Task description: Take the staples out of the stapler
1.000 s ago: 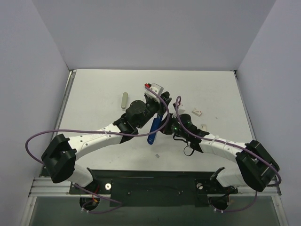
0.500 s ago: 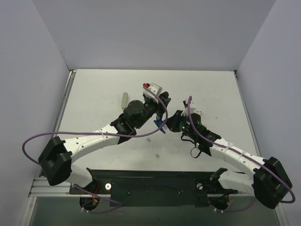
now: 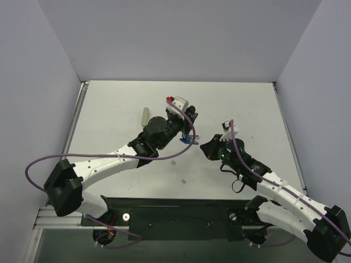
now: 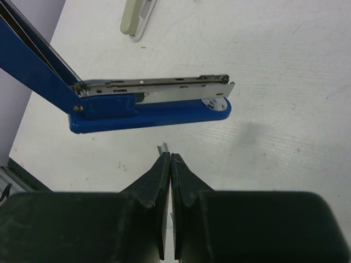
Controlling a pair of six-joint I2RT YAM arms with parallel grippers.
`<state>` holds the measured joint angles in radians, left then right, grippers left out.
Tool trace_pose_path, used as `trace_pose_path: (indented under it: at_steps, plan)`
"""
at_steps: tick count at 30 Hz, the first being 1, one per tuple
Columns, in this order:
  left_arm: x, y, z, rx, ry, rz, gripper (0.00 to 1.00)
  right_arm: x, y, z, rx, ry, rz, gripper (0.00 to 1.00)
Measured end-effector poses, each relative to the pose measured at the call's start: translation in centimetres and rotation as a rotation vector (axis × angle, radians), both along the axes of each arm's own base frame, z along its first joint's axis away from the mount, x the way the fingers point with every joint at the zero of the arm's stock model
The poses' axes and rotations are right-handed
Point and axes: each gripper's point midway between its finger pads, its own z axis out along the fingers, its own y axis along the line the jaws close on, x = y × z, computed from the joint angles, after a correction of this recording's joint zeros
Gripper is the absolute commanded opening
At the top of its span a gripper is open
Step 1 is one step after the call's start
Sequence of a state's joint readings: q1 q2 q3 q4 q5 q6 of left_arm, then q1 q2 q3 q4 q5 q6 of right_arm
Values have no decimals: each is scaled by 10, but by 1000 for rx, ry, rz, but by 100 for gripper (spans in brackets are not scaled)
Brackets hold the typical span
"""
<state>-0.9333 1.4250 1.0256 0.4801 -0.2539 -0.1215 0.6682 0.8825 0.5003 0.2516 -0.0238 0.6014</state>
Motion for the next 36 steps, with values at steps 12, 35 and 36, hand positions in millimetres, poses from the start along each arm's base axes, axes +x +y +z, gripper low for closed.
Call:
trace_pose_path:
  at_steps: [12,35,36]
  plan:
    - [-2,2,10,-13,-11,1,0,-19,6,-78,-5,218,5,0]
    - [-14,12,37,-88,-17,-17,0,48,7,-61,109,167,-196,0]
    - [-15,13,37,-92,-17,-18,0,52,6,-57,110,154,-199,0]
